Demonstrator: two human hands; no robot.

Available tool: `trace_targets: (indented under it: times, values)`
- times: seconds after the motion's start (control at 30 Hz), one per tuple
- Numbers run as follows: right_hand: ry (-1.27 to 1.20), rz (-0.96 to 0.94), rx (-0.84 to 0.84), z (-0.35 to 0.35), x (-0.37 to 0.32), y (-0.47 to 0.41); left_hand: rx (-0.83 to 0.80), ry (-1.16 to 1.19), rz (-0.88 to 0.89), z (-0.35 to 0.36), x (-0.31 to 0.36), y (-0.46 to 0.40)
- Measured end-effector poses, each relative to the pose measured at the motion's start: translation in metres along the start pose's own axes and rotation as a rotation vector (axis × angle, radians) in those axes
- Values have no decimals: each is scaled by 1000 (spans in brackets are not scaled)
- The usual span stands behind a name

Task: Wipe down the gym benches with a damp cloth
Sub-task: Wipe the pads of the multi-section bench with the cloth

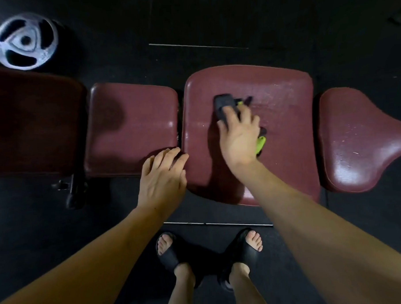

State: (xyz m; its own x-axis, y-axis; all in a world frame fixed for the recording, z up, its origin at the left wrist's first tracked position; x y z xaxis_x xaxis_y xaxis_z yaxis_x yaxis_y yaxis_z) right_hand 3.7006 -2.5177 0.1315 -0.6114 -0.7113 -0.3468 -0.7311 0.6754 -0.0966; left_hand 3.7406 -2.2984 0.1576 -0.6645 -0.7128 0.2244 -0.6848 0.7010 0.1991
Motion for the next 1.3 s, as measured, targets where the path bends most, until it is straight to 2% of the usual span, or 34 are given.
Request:
trace_targets:
  times: [0.1, 0.2, 0.33, 0.43, 0.6, 0.77, 0.9, 1.2, 1.3]
  values:
    - [-64, -424, -100, 3, -14, 28, -31, -17, -6, -4, -10, 3]
    - [-75, -585, -157, 0, 0, 20, -14, 7, -40, -5, -20, 10]
    - [-33, -453, -94, 13, -18, -31, 18, 28, -9, -5, -27, 16]
    - [-72, -370, -90, 21, -35, -27, 35, 35, 1, -5, -34, 16]
    - [-145, -583, -223, 2, -20, 42, 68, 88, -40, -10, -43, 26]
    - [-190, -548, -307, -26, -1, 93, 15, 119, -64, -27, -26, 30]
    - [-199, -522, -342, -51, 38, 113, -16, 164, -2, -40, 6, 31]
    - [-153, -360, -266, -68, 144, 96, -89, 164, 21, -17, 110, 6]
    - [-179, -192, -262, -69, 180, 69, -84, 157, 8, -2, 158, -10]
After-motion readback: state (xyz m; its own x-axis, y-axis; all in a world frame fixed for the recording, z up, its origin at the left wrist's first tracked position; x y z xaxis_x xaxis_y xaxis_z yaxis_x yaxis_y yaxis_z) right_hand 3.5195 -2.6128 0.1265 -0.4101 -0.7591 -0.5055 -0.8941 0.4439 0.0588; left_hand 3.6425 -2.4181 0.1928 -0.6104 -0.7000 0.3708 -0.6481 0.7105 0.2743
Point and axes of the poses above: each hand's wrist, its own y-axis away from the middle knuckle, its own z-axis out of the palm, x = y × z, the point moved 1 cm from there along -y, towards the middle knuckle, and after that the axes turned 1 degree about -x, right-handed, at the moved point
